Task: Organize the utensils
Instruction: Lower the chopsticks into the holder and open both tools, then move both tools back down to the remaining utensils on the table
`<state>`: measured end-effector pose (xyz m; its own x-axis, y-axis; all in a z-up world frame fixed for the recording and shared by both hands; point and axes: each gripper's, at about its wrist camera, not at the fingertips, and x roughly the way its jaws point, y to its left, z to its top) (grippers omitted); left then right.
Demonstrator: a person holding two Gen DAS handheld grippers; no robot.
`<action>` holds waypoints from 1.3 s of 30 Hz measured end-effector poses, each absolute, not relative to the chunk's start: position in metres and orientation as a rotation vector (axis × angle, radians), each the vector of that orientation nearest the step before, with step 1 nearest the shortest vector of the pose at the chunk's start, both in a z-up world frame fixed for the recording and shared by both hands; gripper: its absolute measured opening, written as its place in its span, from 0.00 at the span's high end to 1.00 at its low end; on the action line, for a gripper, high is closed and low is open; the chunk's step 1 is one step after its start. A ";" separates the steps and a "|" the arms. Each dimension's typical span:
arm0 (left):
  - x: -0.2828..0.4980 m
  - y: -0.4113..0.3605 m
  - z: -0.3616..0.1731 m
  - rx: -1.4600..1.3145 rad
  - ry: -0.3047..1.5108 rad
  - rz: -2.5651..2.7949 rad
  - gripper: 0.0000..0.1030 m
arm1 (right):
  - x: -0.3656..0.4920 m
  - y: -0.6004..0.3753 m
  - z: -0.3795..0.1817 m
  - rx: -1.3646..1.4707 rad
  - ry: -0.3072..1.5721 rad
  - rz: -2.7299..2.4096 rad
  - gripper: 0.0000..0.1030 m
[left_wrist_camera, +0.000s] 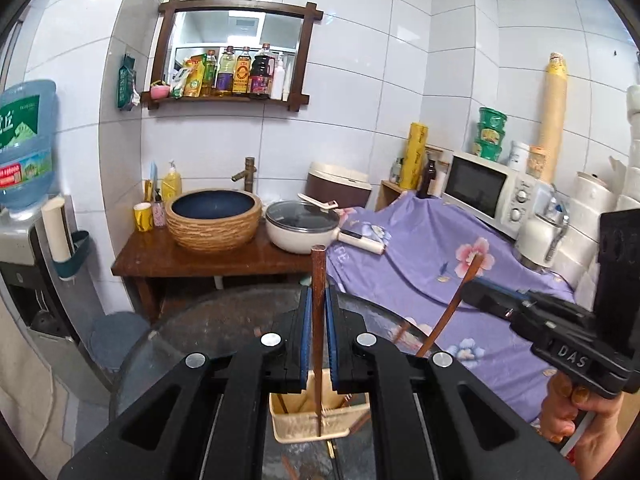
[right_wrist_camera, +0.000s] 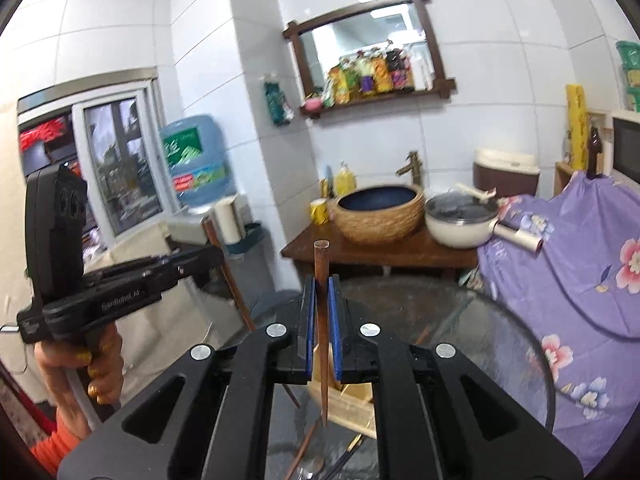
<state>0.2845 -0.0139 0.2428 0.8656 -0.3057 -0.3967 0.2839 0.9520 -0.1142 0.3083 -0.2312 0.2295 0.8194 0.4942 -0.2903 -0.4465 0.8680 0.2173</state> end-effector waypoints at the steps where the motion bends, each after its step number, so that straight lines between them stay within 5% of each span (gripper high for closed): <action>1: 0.291 -0.017 0.244 -0.048 0.425 -0.297 0.93 | 0.313 -0.230 0.233 0.133 0.330 0.481 0.93; 31: 0.357 -0.023 0.091 -0.102 0.682 -0.240 0.92 | 0.369 -0.209 0.098 0.096 0.464 0.325 0.91; 32: 0.355 -0.023 0.091 -0.103 0.677 -0.243 0.85 | 0.367 -0.210 0.098 0.096 0.458 0.323 0.88; 34: 0.345 -0.021 0.095 -0.107 0.647 -0.244 0.65 | 0.357 -0.214 0.098 0.095 0.427 0.315 0.55; 35: 0.340 -0.021 0.096 -0.106 0.630 -0.243 0.51 | 0.353 -0.215 0.098 0.094 0.412 0.310 0.51; 39: 0.305 -0.021 0.093 -0.069 0.562 -0.237 0.37 | 0.327 -0.216 0.097 0.040 0.362 0.295 0.50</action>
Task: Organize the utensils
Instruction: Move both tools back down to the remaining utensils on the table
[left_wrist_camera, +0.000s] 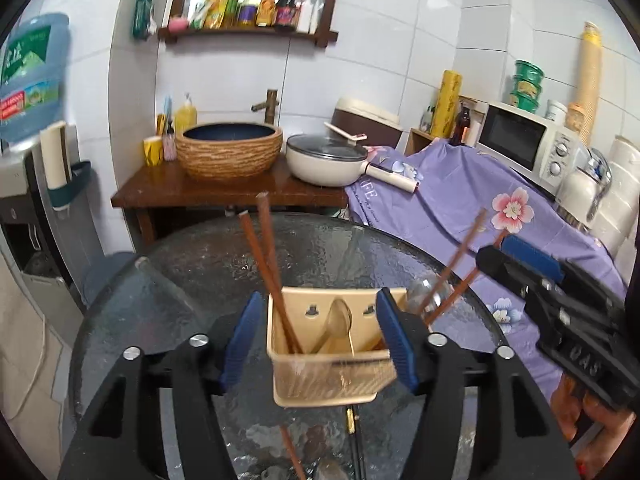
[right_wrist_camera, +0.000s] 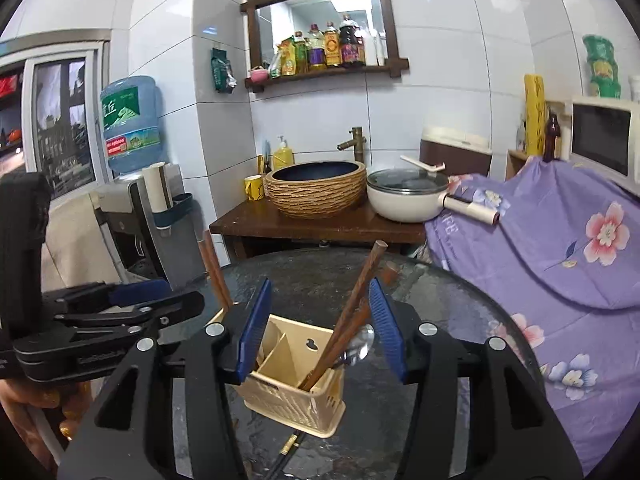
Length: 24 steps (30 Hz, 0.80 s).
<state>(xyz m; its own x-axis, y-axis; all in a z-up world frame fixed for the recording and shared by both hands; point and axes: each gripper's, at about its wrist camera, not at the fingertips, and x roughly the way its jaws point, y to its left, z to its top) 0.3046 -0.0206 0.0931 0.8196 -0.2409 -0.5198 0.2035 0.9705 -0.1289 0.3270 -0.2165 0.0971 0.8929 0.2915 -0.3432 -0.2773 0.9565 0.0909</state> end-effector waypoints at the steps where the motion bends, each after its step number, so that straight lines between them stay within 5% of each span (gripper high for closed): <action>1: 0.298 -0.021 0.090 -0.061 0.554 -0.228 0.33 | 0.317 -0.218 0.095 0.033 0.349 0.279 0.45; 3: 0.278 -0.017 0.077 -0.039 0.540 -0.190 0.23 | 0.302 -0.222 0.089 0.032 0.340 0.255 0.34; 8: 0.252 -0.006 0.027 0.039 0.588 -0.080 0.22 | 0.274 -0.213 0.038 -0.026 0.455 0.274 0.20; 14: 0.238 0.019 -0.033 0.035 0.728 0.009 0.23 | 0.272 -0.179 -0.055 -0.093 0.688 0.283 0.19; 24: 0.218 0.041 -0.058 0.021 0.781 0.076 0.23 | 0.271 -0.147 -0.107 -0.148 0.832 0.231 0.19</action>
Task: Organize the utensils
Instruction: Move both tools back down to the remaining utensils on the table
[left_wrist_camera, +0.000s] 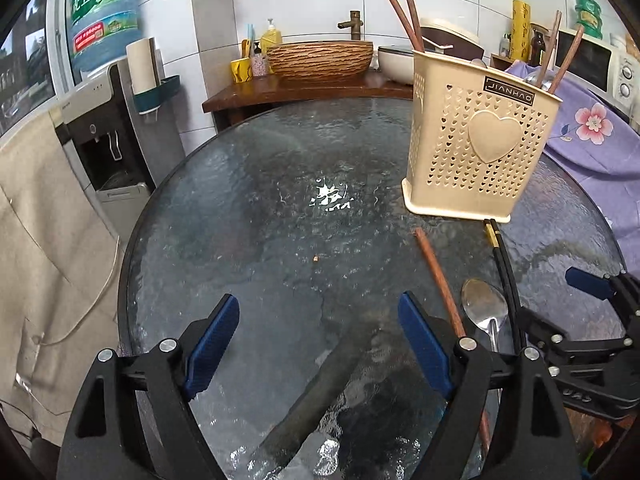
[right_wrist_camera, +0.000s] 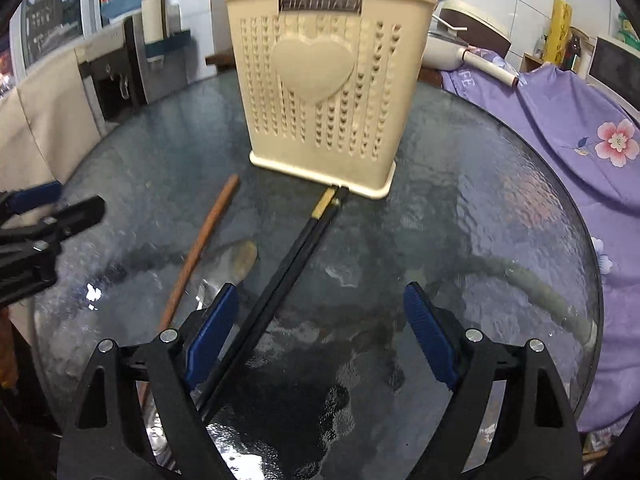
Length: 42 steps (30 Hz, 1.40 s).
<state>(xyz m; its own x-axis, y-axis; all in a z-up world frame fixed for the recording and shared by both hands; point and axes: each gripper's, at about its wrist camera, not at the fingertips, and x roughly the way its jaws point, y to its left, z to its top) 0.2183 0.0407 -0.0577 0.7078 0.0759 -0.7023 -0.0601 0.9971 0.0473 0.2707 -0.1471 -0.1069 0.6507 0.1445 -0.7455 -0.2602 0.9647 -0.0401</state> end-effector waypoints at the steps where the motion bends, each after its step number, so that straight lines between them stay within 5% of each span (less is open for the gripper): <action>1: 0.217 0.041 -0.057 0.020 0.781 0.071 0.23 | 0.271 -0.146 -0.110 -0.151 0.841 0.224 0.19; 36: 0.225 0.014 -0.065 0.023 0.806 0.012 0.23 | 0.273 -0.171 -0.111 -0.117 0.894 0.169 0.20; 42: 0.245 0.005 -0.067 0.008 0.828 -0.031 0.42 | 0.292 -0.162 -0.112 -0.085 0.898 0.204 0.42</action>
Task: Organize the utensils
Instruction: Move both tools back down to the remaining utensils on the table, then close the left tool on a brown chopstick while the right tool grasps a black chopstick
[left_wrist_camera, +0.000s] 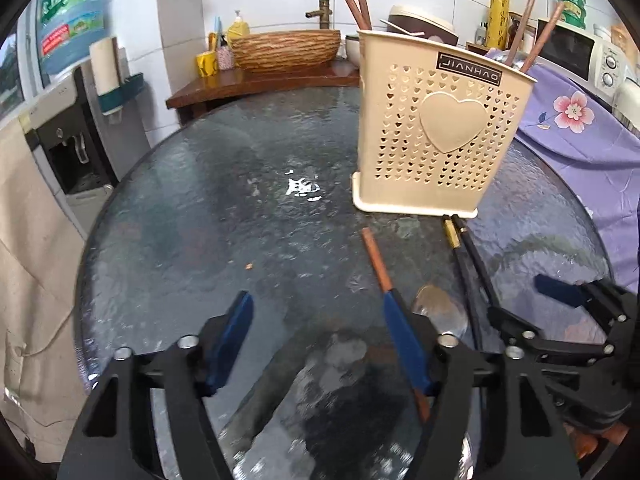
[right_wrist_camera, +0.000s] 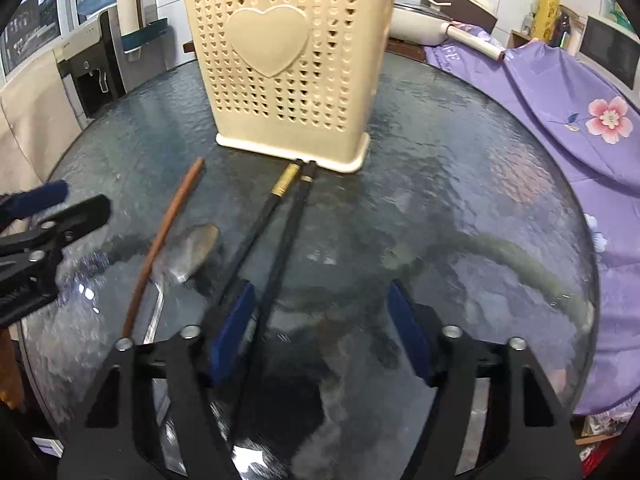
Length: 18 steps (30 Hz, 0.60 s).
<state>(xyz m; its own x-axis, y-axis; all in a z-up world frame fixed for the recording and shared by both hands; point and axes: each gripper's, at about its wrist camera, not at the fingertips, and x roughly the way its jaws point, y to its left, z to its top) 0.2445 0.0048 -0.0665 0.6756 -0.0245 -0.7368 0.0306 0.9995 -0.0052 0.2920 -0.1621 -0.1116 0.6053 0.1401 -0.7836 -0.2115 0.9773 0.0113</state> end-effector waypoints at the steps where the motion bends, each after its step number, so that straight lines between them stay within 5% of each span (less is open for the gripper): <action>1: 0.251 0.004 -0.068 -0.011 0.844 -0.047 0.44 | 0.295 -0.161 -0.112 -0.073 0.897 0.202 0.44; 9: 0.288 -0.013 -0.082 -0.024 0.917 -0.101 0.64 | 0.324 -0.159 -0.110 -0.059 0.881 0.198 0.60; 18: 0.297 -0.022 -0.092 0.001 0.936 -0.100 0.67 | 0.347 -0.155 -0.111 -0.061 0.866 0.187 0.64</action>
